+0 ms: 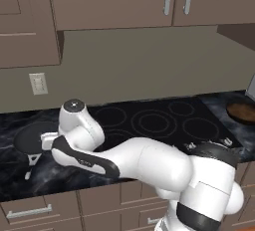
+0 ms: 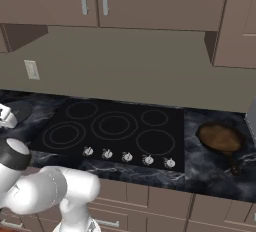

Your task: Place both pans onto different burners. Then place the onion and the steak on different pans.

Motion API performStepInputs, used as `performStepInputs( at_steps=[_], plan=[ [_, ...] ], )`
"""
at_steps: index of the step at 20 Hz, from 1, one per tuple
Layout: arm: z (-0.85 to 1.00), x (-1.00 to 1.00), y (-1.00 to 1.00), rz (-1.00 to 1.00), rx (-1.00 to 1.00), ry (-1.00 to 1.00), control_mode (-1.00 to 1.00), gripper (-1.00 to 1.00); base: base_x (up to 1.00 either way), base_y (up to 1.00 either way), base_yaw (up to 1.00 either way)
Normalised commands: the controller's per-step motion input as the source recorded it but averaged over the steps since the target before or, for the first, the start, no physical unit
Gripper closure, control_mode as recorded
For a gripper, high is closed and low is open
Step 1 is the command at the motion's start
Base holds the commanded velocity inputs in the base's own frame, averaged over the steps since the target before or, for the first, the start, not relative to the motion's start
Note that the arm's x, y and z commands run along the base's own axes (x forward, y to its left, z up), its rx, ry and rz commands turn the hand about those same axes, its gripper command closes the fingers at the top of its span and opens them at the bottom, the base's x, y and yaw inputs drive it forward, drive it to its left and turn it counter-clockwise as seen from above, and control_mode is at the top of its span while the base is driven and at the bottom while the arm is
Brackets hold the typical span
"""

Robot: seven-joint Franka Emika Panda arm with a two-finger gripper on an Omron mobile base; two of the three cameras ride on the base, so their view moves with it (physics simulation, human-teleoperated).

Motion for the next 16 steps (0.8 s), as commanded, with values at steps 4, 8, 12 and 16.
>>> performStepInputs(
  at_steps=[4, 8, 12, 16],
  plan=[
    [-0.11, 0.03, 0.40, 0.00, 0.00, 0.00, -1.00, -1.00, 0.00, 0.00, 0.00],
    [-0.15, 0.05, 0.43, 0.00, 0.00, 0.00, -1.00, -1.00, 0.00, 0.00, 0.00],
    [-0.12, 0.02, 0.40, 0.00, 0.00, 0.00, -1.00, -1.00, 0.00, 0.00, 0.00],
    [-0.10, 0.01, 0.33, 0.00, 0.00, 0.00, -1.00, -1.00, 0.00, 0.00, 0.00]
  ],
)
